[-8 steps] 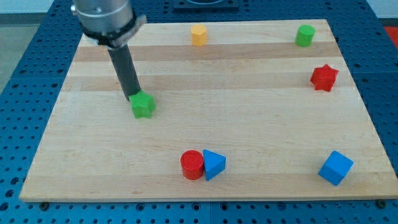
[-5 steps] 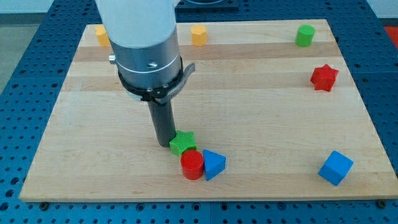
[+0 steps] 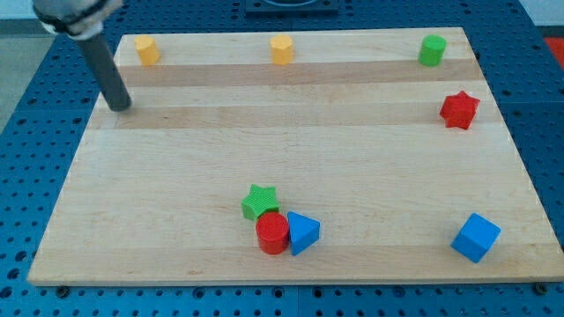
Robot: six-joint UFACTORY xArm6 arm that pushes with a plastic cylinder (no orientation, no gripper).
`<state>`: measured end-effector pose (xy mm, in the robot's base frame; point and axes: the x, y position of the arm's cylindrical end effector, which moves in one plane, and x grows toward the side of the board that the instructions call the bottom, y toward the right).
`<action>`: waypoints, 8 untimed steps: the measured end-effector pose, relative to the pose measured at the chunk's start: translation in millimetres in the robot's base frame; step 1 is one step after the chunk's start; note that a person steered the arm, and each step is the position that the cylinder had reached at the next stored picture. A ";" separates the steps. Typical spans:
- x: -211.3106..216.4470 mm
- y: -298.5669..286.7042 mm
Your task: Slide the yellow heart slightly right
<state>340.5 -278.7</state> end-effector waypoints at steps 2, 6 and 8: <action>-40.1 -25.9; -144.6 -19.4; -29.0 50.5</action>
